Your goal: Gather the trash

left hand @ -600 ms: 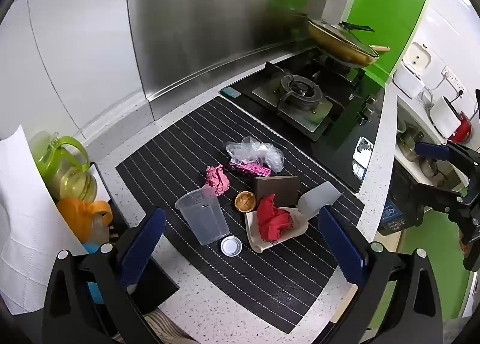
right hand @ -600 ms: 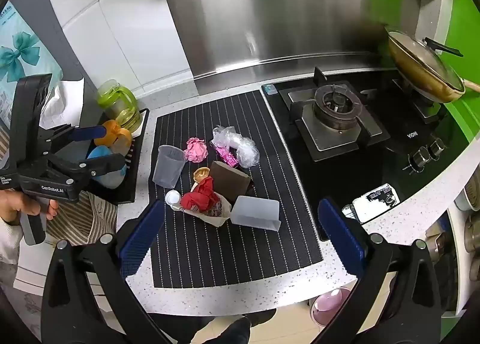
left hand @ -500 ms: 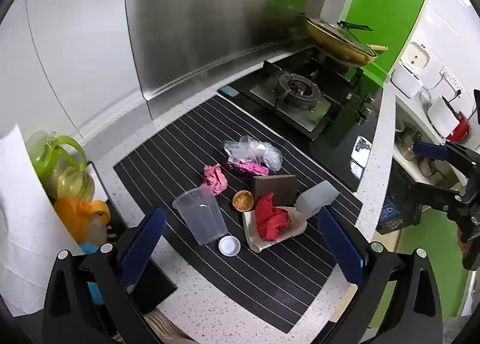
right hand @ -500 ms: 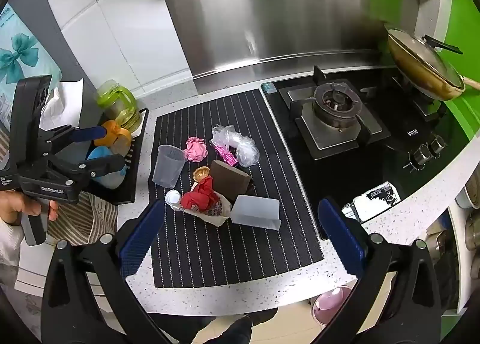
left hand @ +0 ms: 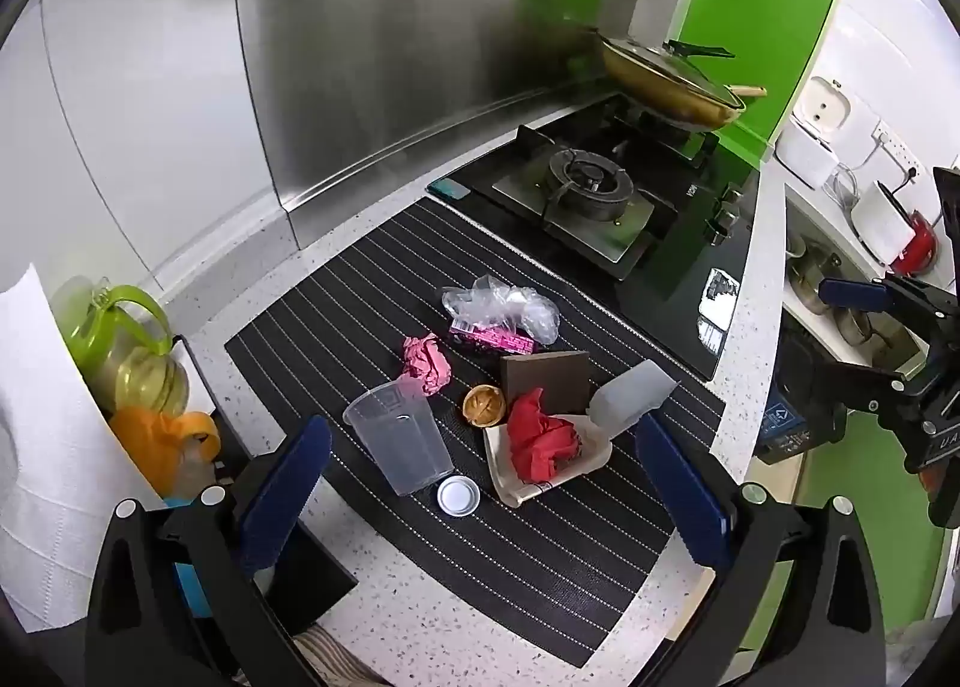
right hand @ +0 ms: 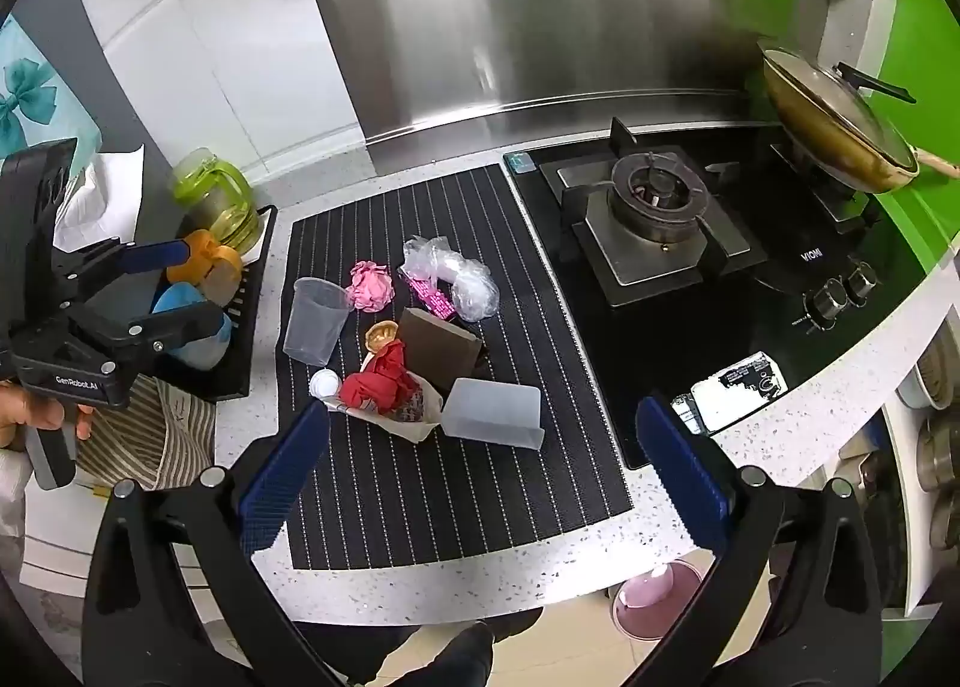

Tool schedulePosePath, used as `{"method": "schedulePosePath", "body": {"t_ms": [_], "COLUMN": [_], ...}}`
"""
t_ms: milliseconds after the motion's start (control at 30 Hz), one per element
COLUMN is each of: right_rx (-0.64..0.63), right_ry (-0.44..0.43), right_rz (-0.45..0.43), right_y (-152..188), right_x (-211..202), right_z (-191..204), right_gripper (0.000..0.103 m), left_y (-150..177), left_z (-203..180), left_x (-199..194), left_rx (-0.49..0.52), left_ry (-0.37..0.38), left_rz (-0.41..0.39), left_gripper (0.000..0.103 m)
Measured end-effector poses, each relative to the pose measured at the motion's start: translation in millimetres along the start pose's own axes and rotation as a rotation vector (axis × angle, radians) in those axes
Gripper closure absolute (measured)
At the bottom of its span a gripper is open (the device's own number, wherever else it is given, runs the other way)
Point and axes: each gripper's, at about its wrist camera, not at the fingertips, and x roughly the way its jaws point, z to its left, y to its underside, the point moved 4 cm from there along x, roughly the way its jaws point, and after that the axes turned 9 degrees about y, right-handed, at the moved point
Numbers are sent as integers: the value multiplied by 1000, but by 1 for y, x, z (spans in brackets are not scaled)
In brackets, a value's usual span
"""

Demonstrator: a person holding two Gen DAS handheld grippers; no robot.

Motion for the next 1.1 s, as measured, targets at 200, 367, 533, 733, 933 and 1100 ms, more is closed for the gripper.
{"method": "schedulePosePath", "body": {"t_ms": [200, 367, 533, 733, 933, 1100], "right_rx": [-1, 2, 5, 4, 3, 4], "right_ry": [0, -1, 2, 2, 1, 2], "right_rz": [2, 0, -1, 0, -1, 0], "right_y": [0, 2, 2, 2, 2, 1], "right_x": [1, 0, -1, -1, -1, -1], "right_z": [1, -1, -3, -4, -3, -3], "right_gripper": [3, 3, 3, 3, 3, 3], "left_y": [4, 6, 4, 4, 4, 3], "left_z": [1, 0, 0, 0, -2, -1], "left_x": [1, 2, 2, 2, 2, 3], "left_rx": [-3, 4, 13, 13, 16, 10], "left_ry": [2, -6, -17, -16, -12, -11], "left_rz": [0, 2, 1, 0, 7, 11], "left_gripper": [5, 5, 5, 5, 5, 5]}}
